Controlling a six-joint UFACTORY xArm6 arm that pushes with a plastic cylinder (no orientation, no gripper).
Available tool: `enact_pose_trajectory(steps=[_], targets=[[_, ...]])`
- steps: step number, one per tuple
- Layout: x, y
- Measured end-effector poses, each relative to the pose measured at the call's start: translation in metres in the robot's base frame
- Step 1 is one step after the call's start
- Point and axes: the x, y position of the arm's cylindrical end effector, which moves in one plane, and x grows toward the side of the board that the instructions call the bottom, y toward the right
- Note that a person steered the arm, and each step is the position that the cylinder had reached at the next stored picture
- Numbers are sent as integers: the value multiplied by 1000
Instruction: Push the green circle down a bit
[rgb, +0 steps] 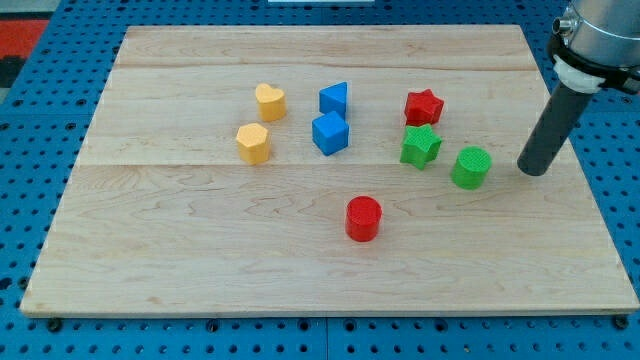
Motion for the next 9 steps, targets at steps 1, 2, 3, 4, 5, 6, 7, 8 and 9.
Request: enact_pose_trajectory(steps=[1, 2, 3, 4, 5, 6, 7, 8, 9], targets=[[-10, -2], [-15, -2], [-15, -2], [-13, -36], [-7, -83], [-7, -87], [-7, -87], [-6, -107], [-4, -132]])
